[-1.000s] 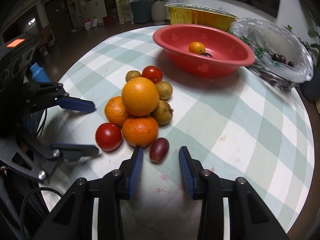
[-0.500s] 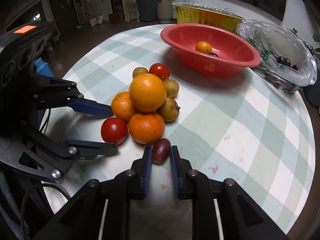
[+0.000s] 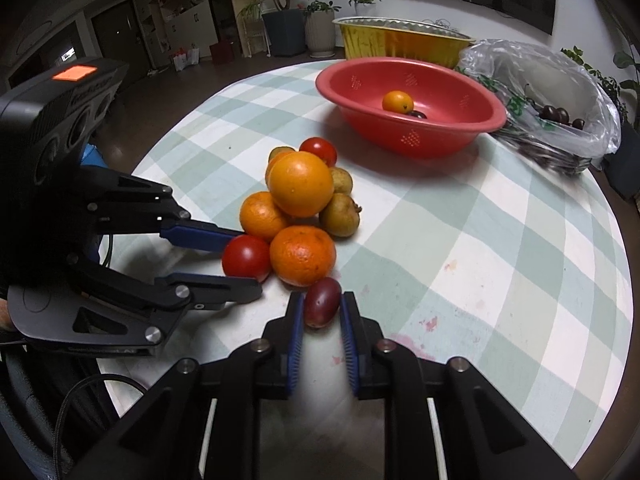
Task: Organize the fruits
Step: 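Grasp a red tomato with the left gripper while the right holds the plum, then carry tomato and plum into the red bowl and open both grippers, then move the right gripper to the pile and grasp a large orange, then grasp a mandarin with the left gripper while the right holds the orange, then carry mandarin and orange into the red bowl and open both grippers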
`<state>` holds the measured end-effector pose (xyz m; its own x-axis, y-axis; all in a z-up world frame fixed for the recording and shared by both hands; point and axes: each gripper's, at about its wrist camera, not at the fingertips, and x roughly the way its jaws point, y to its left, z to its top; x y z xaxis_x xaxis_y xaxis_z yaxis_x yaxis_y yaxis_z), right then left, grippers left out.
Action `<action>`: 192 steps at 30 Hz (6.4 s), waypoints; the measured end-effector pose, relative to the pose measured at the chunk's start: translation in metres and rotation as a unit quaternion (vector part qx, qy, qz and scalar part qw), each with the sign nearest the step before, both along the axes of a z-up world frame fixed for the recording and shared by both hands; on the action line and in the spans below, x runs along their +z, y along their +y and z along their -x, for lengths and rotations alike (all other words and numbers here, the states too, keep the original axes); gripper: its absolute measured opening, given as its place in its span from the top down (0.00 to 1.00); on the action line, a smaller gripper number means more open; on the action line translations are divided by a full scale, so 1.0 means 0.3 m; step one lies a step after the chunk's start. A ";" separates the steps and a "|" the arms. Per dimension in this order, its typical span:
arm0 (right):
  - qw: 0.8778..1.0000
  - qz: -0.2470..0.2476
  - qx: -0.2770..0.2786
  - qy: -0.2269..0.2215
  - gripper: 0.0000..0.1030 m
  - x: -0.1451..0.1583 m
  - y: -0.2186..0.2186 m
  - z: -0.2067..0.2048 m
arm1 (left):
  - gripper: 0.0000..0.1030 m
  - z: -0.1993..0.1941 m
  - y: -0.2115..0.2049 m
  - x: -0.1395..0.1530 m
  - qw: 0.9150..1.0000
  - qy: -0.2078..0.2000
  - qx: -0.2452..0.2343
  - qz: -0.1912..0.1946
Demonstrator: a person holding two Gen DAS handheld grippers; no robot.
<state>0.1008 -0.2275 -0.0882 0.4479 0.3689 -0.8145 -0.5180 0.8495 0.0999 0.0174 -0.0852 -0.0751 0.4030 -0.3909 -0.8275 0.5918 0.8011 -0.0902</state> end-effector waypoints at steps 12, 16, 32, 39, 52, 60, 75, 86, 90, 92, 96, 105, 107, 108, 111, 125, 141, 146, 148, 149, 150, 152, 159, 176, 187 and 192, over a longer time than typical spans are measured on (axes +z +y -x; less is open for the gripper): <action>1.000 -0.012 -0.016 0.000 0.80 0.004 -0.014 0.013 | 0.72 0.036 0.065 0.023 1.000 0.003 0.008 0.026; 1.000 -0.015 -0.019 0.003 0.80 0.001 -0.014 0.011 | 0.72 0.050 0.088 0.032 0.999 0.005 0.011 0.032; 0.998 -0.044 -0.033 -0.005 0.80 0.075 -0.028 -0.010 | 0.72 -0.031 0.220 0.155 0.997 -0.018 0.040 0.062; 0.998 -0.041 -0.052 -0.023 0.80 0.165 -0.055 -0.116 | 0.72 -0.244 0.240 0.259 0.997 -0.041 0.041 0.055; 0.995 0.017 -0.092 -0.027 0.80 0.196 -0.044 -0.502 | 0.72 -0.644 0.013 0.231 0.999 -0.026 -0.018 -0.012; 0.995 0.046 -0.092 -0.019 0.80 0.145 -0.023 -0.611 | 0.71 -0.694 -0.066 0.139 0.999 -0.010 -0.034 -0.029; 0.993 0.086 -0.085 -0.011 0.79 0.089 -0.005 -0.652 | 0.31 -0.695 -0.071 0.114 0.999 -0.022 -0.028 -0.032; 0.993 0.076 -0.079 -0.033 0.51 0.130 0.011 -0.611 | 0.31 -0.624 -0.007 0.175 0.999 -0.030 -0.013 -0.011; 0.994 0.051 -0.087 -0.046 0.51 0.177 -0.014 -0.538 | 0.19 -0.554 0.061 0.225 0.999 -0.044 0.003 0.011; 0.994 0.032 -0.093 -0.052 0.51 0.198 -0.025 -0.482 | 0.15 -0.515 0.102 0.237 0.999 -0.046 0.013 0.020; 0.995 -0.004 -0.083 -0.054 0.51 0.209 -0.026 -0.335 | 0.15 -0.404 0.195 0.233 0.998 -0.036 0.034 0.039; 0.997 -0.037 -0.052 -0.041 0.51 0.161 0.067 -0.088 | 0.14 -0.127 0.263 0.146 0.998 -0.013 0.039 0.045; 0.998 -0.031 -0.047 -0.034 0.51 0.145 0.091 -0.091 | 0.14 -0.088 0.258 0.121 0.998 -0.005 0.038 0.046; 0.998 -0.029 -0.045 -0.030 0.51 0.138 0.103 -0.095 | 0.14 -0.067 0.255 0.107 0.998 -0.003 0.037 0.043; 0.998 -0.021 -0.044 -0.030 0.51 0.128 0.119 -0.101 | 0.14 -0.045 0.251 0.083 0.998 0.004 0.040 0.040; 1.000 0.006 -0.029 -0.001 0.59 0.074 0.153 -0.163 | 0.14 -0.064 0.238 0.066 0.998 0.010 0.045 0.041; 0.994 -0.070 -0.081 -0.006 0.60 0.117 0.004 -0.100 | 0.51 -0.123 0.126 0.038 0.998 0.037 0.011 0.044; 0.992 -0.084 -0.093 -0.008 0.60 0.125 -0.033 -0.090 | 0.56 -0.133 0.105 0.026 0.998 0.041 0.002 0.039; 0.992 -0.088 -0.096 -0.008 0.60 0.125 -0.041 -0.089 | 0.56 -0.138 0.098 0.026 0.999 0.040 0.001 0.036; 0.991 -0.088 -0.096 -0.008 0.60 0.124 -0.041 -0.089 | 0.56 -0.141 0.096 0.025 0.999 0.040 0.000 0.035; 0.991 -0.089 -0.096 -0.007 0.60 0.123 -0.042 -0.090 | 0.56 -0.143 0.092 0.024 0.999 0.040 -0.001 0.034; 0.991 -0.091 -0.095 -0.007 0.60 0.120 -0.040 -0.089 | 0.56 -0.152 0.083 0.022 0.999 0.040 -0.003 0.033; 0.991 -0.094 -0.095 -0.005 0.60 0.112 -0.038 -0.085 | 0.67 -0.166 0.061 0.022 0.999 0.031 -0.019 0.026; 0.991 -0.094 -0.090 -0.004 0.60 0.111 -0.028 -0.072 | 0.67 -0.108 0.131 0.044 0.998 0.022 0.003 0.054; 0.991 -0.091 -0.101 -0.007 0.60 0.127 -0.058 -0.081 | 0.67 -0.143 0.213 0.143 0.997 0.000 0.028 0.074; 0.990 -0.082 -0.116 -0.014 0.60 0.155 -0.107 -0.108 | 0.67 -0.230 0.263 0.204 0.996 -0.014 0.044 0.077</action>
